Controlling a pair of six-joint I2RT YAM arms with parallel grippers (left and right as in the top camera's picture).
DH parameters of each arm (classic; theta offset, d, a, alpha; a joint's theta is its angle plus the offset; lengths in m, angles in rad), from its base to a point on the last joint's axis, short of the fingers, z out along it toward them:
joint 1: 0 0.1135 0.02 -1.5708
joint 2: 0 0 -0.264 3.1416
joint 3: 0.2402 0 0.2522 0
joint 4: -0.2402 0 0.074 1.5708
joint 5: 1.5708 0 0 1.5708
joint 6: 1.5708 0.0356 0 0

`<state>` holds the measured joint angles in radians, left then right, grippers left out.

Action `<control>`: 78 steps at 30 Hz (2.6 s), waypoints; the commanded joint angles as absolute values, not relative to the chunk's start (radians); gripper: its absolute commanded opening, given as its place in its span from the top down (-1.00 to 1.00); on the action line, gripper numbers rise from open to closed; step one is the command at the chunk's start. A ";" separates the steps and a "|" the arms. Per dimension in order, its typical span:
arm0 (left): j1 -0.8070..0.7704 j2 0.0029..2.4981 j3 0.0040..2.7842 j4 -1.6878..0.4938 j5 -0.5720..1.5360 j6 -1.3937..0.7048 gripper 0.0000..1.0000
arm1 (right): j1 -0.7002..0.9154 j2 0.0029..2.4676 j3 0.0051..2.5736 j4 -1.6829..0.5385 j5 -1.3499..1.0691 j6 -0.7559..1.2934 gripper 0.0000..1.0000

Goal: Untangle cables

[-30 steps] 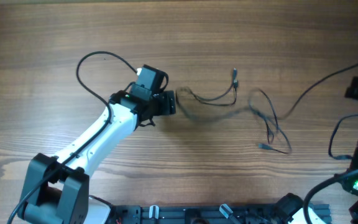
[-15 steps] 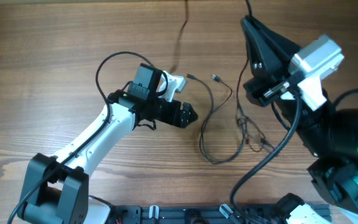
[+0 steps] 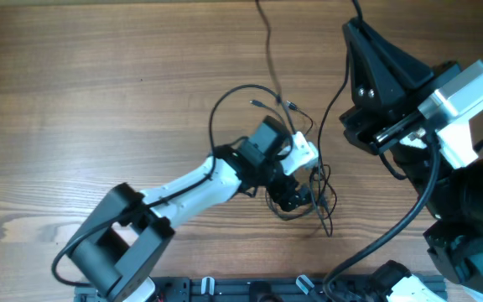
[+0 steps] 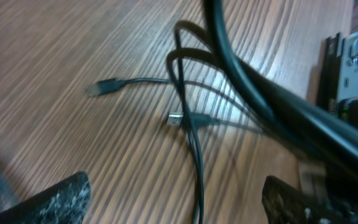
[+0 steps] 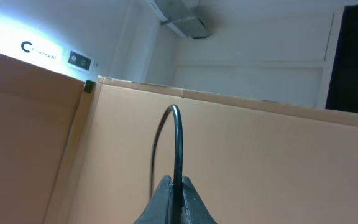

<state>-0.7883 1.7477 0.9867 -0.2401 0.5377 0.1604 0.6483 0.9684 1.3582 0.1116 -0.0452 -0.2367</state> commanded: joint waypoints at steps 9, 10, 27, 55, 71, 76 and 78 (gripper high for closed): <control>-0.852 1.927 0.999 0.259 0.403 -0.092 -0.68 | 0.647 0.931 1.371 0.049 -0.060 -0.206 0.92; -0.855 1.934 0.999 0.289 0.403 -0.119 -0.70 | 0.647 0.931 1.371 0.046 -0.060 -0.205 0.91; -0.399 1.935 0.999 -0.150 0.332 -0.231 0.92 | 0.646 0.893 1.371 -0.031 0.962 -0.466 0.91; 0.171 1.378 0.999 -0.772 0.707 -0.048 -0.20 | 0.647 1.227 1.368 -0.531 -0.079 -0.323 0.76; 0.041 1.378 0.999 -1.306 0.832 -0.088 -0.54 | 0.647 1.320 1.367 -0.899 -0.457 -0.419 0.29; -0.181 1.378 0.999 -1.355 0.866 0.022 -0.54 | 0.647 1.371 1.367 -0.897 -0.412 -0.417 0.25; -0.283 1.378 0.999 -1.370 0.590 -0.080 -0.30 | 0.647 1.371 1.367 -0.897 -0.411 -0.417 0.22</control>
